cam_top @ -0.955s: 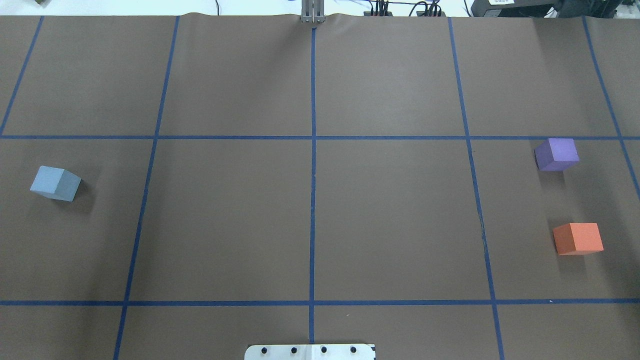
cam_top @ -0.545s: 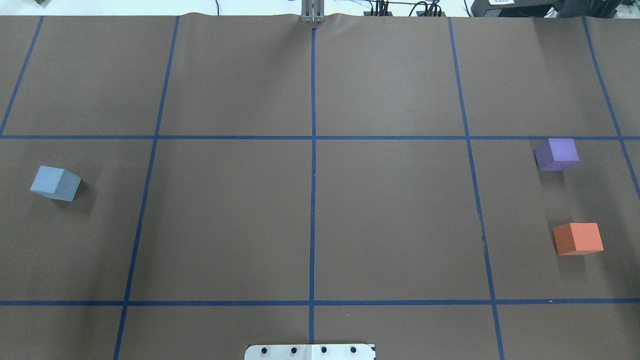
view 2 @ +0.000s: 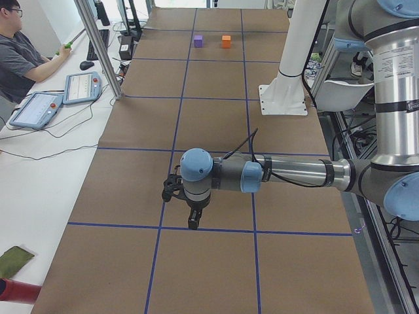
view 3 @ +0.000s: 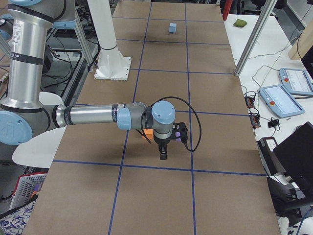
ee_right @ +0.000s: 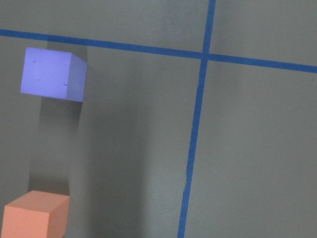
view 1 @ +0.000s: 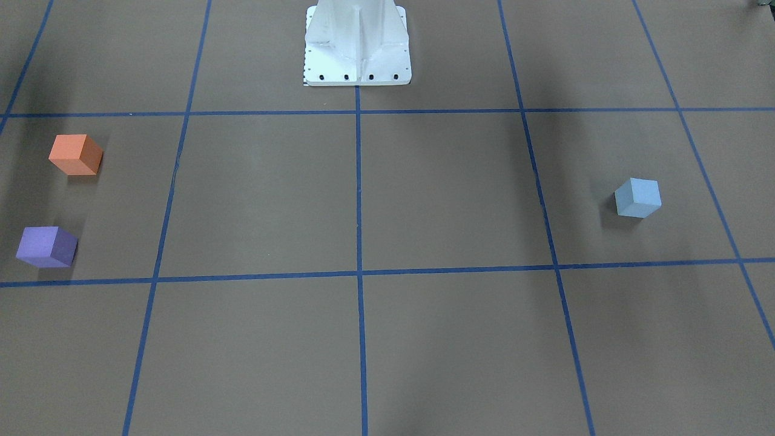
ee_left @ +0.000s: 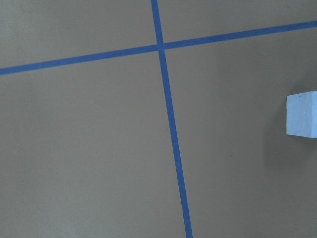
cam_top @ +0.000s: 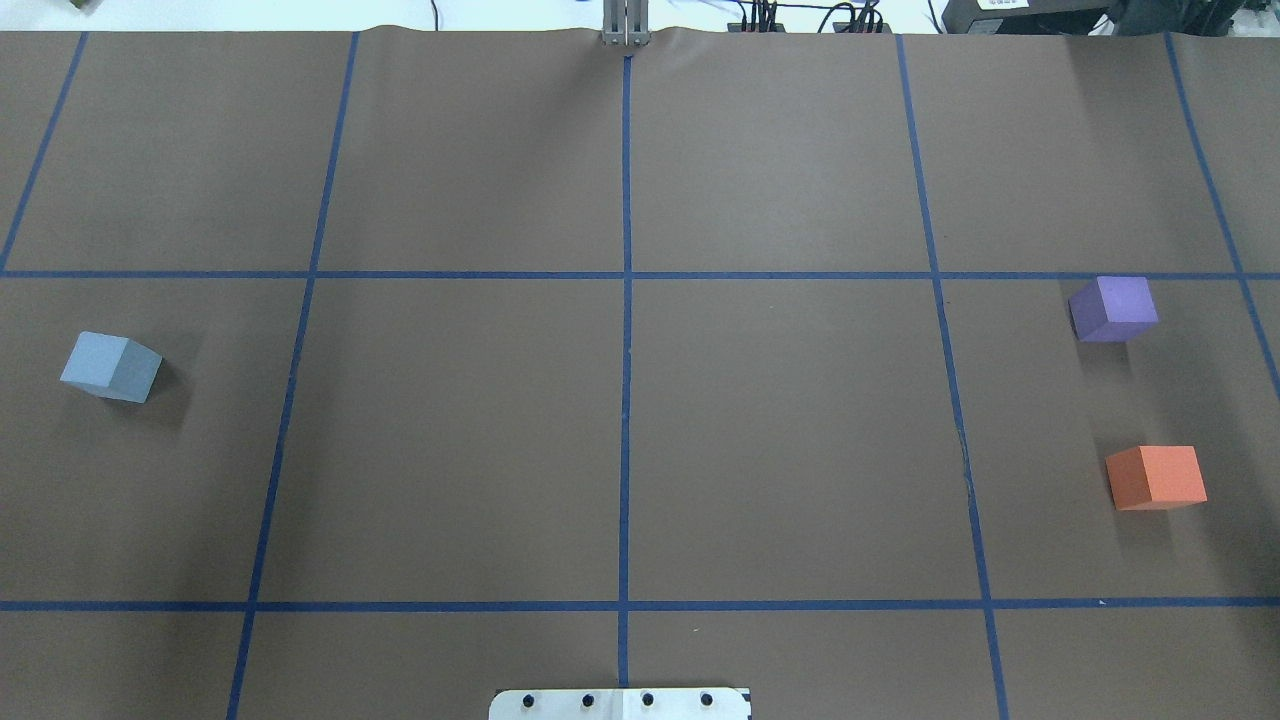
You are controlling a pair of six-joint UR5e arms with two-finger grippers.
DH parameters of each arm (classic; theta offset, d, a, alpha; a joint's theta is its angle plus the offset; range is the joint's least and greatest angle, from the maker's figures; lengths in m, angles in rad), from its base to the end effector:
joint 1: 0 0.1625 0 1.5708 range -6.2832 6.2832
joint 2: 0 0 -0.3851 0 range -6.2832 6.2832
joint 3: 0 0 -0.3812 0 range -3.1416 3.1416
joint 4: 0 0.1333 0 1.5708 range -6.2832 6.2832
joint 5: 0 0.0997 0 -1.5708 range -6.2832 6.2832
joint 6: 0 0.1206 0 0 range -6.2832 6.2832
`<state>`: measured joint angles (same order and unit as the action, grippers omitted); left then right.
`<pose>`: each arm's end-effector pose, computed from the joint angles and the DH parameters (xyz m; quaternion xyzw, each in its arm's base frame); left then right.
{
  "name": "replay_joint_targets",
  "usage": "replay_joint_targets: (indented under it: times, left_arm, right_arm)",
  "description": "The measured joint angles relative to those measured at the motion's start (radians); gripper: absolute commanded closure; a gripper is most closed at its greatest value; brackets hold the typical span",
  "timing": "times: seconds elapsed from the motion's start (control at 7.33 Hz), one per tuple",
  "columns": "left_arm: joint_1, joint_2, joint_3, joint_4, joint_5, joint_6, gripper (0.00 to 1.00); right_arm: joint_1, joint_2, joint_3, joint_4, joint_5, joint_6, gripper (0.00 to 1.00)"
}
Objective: Place blue block between orange and purple blocks
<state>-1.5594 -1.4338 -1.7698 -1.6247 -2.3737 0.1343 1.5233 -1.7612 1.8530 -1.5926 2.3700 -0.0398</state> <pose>-0.0416 -0.4371 0.5920 0.0772 0.3861 0.0895 0.9149 0.0272 -0.4138 0.5826 0.0307 -0.3889 -0.0538 0.9192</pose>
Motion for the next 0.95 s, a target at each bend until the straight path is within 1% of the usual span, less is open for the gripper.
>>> replay_joint_targets:
  times: [0.27, 0.41, 0.55, 0.68, 0.82, 0.95]
  left_arm:
    - [0.023, -0.063, 0.059, -0.023, -0.011, -0.006, 0.00]
    - [0.028, -0.083, 0.085, -0.032, -0.032, -0.005, 0.00]
    - [0.040, -0.090, 0.096, -0.053, -0.057, -0.005, 0.00]
    - [0.075, -0.092, 0.099, -0.080, -0.080, -0.021, 0.00]
    - [0.138, -0.094, 0.100, -0.115, -0.099, -0.087, 0.00]
    - [0.203, -0.094, 0.101, -0.182, -0.104, -0.205, 0.00]
  right_arm:
    - [0.000, 0.000, 0.000, 0.000, 0.000, 0.000, 0.00]
    - [0.000, 0.000, 0.000, 0.001, 0.000, -0.001, 0.00]
    - [0.000, 0.000, 0.000, 0.001, 0.000, -0.001, 0.00]
    - [0.000, -0.001, 0.000, 0.002, 0.001, 0.000, 0.00]
    - [0.000, -0.001, 0.000, 0.005, 0.002, 0.000, 0.00]
    - [0.000, -0.001, 0.000, 0.012, 0.003, 0.000, 0.00]
